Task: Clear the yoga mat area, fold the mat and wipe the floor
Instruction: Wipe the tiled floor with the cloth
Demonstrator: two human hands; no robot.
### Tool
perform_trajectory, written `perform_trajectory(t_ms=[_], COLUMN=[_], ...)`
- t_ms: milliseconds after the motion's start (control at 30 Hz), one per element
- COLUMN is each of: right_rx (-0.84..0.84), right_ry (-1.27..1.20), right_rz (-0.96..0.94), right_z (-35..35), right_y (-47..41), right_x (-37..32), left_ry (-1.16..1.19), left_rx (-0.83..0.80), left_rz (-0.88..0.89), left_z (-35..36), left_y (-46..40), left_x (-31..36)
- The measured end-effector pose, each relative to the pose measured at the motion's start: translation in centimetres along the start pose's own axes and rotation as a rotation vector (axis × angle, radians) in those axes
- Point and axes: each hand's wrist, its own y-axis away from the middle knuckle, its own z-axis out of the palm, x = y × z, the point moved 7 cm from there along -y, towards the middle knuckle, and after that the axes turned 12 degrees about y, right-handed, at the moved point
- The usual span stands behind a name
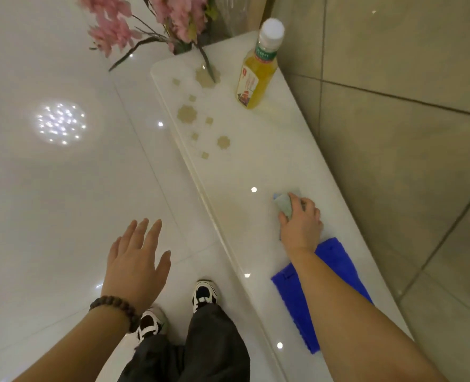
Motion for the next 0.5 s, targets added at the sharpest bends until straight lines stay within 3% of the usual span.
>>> perform_trajectory(t_ms=[233, 500], right_rx=[-0.005, -0.058], right_ry=[-0.261, -0.33], right_rz=[-0.38, -0.584], right_z=[-7.3, -11.3], right_y=[6.8, 13.3], right_x=[-13.5, -33.1], left_ry=[0.093, 0.174], left_rx=[0.192, 0.324], left_rz=[-0.135, -0.285], left_z=[-11.9, -20.6], left_y=[3.2, 6.2], left_x=[-5.1, -17.4])
